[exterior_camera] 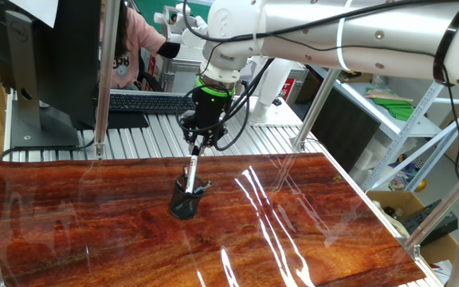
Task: Put the pen into the pen holder
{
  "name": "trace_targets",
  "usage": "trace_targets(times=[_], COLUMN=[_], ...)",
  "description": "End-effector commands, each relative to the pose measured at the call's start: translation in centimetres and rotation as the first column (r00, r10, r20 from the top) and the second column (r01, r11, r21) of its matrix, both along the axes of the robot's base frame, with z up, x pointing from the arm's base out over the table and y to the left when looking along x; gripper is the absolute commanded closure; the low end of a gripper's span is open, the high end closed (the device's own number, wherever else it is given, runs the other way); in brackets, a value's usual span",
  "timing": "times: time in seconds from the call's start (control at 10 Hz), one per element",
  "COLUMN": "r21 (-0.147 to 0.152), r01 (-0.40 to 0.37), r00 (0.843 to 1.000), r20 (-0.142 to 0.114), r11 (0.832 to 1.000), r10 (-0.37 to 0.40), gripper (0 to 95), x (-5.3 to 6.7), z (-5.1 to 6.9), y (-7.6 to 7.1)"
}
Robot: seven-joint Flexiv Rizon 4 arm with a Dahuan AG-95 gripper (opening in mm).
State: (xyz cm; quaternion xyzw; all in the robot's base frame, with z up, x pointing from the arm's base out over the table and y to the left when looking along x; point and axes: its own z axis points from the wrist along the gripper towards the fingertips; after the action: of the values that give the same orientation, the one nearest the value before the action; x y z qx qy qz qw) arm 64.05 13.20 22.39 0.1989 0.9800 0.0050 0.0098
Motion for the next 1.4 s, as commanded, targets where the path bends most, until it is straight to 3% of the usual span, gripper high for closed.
trace_targets(times=[0.1,0.6,0.9,1.1,1.2,1.4], r21=[0.001,0.000,-0.005,-0.010,-0.014,-0.017], r01=[-0.018,-0.020,-0.009,-0.005,-0.003,-0.007], r00=[1.000,1.000,1.000,0.999,0.998,0.996], r20=[-0.009,0.005,0.009,0.034,0.063,0.086], r11=[1.000,1.000,1.000,1.000,1.000,1.000], r10=[0.018,0.020,0.009,0.005,0.004,0.009], gripper=[95.0,95.0,95.0,95.0,95.0,95.0], x=[0.2,2.1,4.3,5.5,5.9,6.2], z=[0.2,-0.1,1.0,1.1,0.8,0.8], y=[-0.9,-3.0,-3.6,-4.4,-5.1,-6.0])
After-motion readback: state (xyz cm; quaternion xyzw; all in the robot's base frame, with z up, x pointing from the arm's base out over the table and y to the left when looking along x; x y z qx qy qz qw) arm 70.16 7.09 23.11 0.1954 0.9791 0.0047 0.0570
